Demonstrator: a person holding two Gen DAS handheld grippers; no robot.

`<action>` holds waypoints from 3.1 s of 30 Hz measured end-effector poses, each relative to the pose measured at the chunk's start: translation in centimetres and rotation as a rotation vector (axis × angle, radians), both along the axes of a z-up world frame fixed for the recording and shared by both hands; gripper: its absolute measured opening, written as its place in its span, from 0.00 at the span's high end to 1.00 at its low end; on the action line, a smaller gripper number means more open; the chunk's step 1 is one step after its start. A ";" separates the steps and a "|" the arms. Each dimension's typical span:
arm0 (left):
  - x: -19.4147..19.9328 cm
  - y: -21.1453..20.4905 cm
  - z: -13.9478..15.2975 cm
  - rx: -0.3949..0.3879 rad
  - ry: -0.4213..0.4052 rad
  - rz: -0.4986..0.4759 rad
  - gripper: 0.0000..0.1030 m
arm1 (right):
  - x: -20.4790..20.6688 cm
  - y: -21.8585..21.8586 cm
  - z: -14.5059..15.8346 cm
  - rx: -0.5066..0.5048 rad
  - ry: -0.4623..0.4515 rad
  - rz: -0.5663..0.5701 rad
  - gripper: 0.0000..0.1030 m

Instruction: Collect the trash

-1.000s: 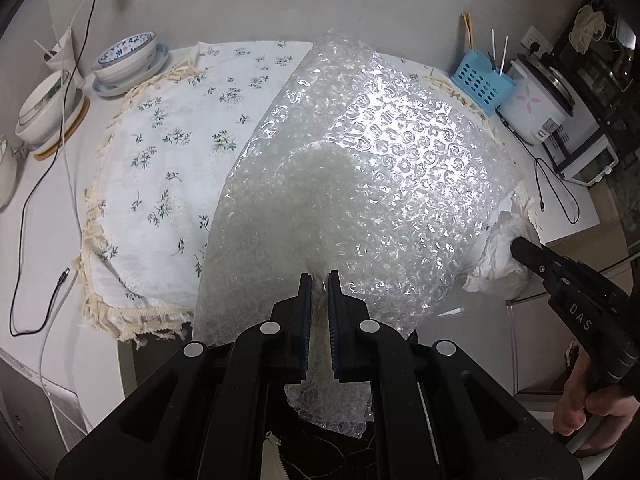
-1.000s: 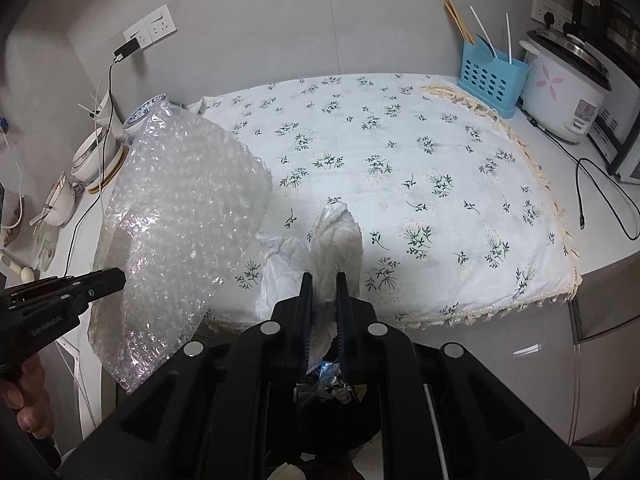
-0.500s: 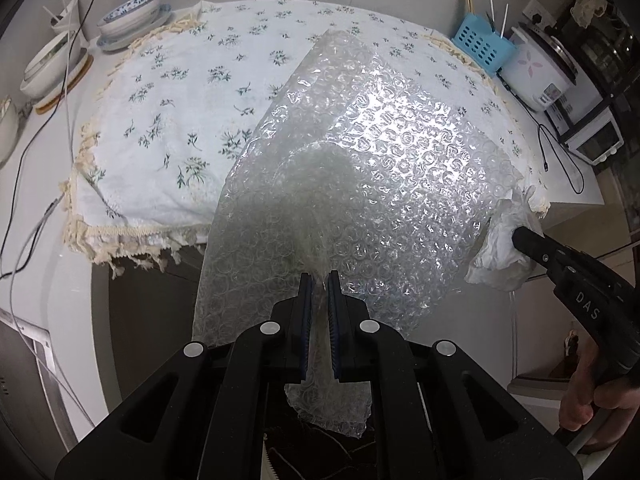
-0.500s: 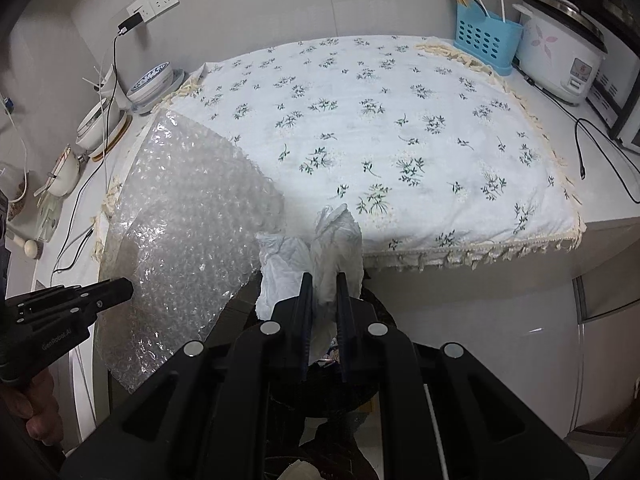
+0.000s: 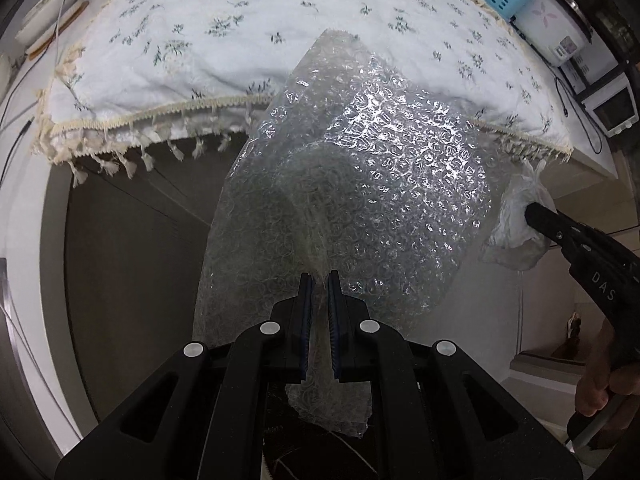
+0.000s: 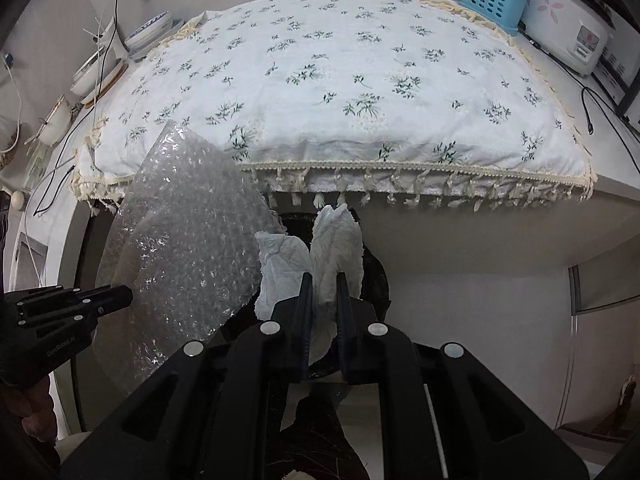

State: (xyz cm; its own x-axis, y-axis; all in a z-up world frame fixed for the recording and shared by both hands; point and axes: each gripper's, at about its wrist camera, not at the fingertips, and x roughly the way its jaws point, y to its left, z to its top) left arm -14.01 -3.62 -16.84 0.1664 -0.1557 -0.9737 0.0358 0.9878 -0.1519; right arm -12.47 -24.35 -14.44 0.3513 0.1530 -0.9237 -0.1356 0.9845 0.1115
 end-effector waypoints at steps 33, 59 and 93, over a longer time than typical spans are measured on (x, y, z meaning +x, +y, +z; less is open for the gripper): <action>1.3 -4.0 -11.1 0.086 0.041 -0.043 0.67 | 0.2 -1.3 -9.1 0.002 0.164 0.001 0.90; 1.5 2.4 -5.0 0.053 -0.151 0.082 0.06 | 3.5 4.5 -11.8 -0.010 0.175 0.087 0.65; 0.9 0.7 12.1 0.042 -0.274 0.086 0.06 | 2.0 0.7 9.1 -0.011 -0.075 -0.043 0.09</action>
